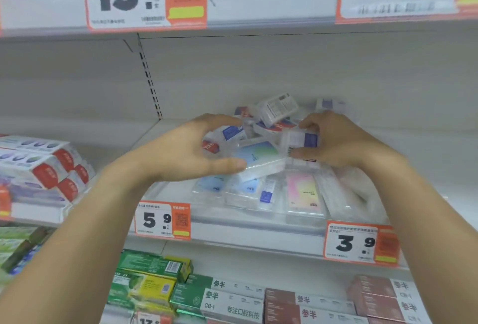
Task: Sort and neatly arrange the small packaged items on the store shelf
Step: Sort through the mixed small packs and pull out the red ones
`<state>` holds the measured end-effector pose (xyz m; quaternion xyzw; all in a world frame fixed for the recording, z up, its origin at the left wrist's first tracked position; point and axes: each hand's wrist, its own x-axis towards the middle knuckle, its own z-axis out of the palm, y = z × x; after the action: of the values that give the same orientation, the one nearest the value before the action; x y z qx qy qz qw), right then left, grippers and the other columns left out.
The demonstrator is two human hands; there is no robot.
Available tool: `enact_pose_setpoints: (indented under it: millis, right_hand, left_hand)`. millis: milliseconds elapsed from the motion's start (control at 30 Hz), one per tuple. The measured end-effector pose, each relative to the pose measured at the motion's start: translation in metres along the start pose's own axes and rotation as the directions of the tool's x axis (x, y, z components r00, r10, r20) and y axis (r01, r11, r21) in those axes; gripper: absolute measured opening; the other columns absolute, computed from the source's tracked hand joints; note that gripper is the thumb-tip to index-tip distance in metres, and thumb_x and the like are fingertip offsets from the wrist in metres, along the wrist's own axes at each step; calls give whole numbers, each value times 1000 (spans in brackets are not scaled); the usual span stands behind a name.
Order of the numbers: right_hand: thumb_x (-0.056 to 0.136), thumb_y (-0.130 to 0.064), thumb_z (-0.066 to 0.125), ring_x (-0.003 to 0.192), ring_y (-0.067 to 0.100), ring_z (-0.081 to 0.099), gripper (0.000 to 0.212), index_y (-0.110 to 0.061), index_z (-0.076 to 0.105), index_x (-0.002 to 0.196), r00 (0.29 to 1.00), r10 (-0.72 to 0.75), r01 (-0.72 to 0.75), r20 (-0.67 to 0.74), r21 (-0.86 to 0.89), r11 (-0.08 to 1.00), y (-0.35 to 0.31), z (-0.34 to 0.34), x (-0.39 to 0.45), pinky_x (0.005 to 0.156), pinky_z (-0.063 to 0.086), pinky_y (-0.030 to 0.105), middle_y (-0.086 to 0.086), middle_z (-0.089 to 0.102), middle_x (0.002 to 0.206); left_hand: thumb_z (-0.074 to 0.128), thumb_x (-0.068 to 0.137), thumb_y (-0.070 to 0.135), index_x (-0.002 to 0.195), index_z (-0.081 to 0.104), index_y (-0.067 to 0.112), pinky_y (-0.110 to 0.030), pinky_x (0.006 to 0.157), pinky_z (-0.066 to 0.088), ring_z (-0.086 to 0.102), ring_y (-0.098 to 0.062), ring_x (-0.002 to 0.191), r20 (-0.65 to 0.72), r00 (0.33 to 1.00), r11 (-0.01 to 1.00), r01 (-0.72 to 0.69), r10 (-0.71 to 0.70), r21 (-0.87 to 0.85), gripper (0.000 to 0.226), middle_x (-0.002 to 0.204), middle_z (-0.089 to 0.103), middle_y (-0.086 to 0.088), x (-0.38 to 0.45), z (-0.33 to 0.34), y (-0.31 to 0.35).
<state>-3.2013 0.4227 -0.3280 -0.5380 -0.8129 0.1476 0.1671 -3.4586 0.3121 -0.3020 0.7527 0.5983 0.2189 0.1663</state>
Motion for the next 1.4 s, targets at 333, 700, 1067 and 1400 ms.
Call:
enact_pose_setpoints:
  millis: [333, 700, 1067, 1400]
  right_hand:
    - [85, -38, 72, 89, 20, 62, 41, -19, 52, 116, 945, 5, 57, -326, 181, 982, 25, -41, -19, 69, 50, 31, -1, 62, 108]
    - [79, -41, 79, 45, 9, 51, 34, -23, 65, 104, 880, 360, -265, -311, 309, 913, 102, -120, -84, 47, 42, 25, 2, 68, 81]
    - [89, -42, 67, 123, 37, 50, 61, -13, 50, 140, 699, 616, -659, -364, 8, 752, 241, -149, -168, 96, 43, 40, 23, 62, 125]
    - [88, -39, 66, 117, 43, 50, 49, -12, 58, 128, 847, 381, -518, -371, -416, 747, 203, -107, -140, 95, 45, 46, 21, 54, 126]
  left_hand:
    - [66, 79, 54, 117, 65, 35, -21, 78, 37, 53, -11, 94, -119, 990, 970, 104, -80, 219, 42, 116, 63, 7, 36, 36, 21]
    - [64, 88, 39, 115, 64, 17, -15, 81, 33, 55, -14, 106, -168, 952, 967, -248, 256, 66, 35, 113, 63, 2, 77, 98, 113]
    - [46, 87, 54, 131, 49, 27, -46, 104, 29, 52, -27, 116, 140, 919, 736, -380, 369, 561, 52, 129, 55, -7, 119, 233, 210]
    - [56, 86, 52, 108, 66, 23, -26, 94, 40, 55, -18, 112, -188, 951, 968, -235, 247, 83, 38, 116, 63, 3, 127, 153, 167]
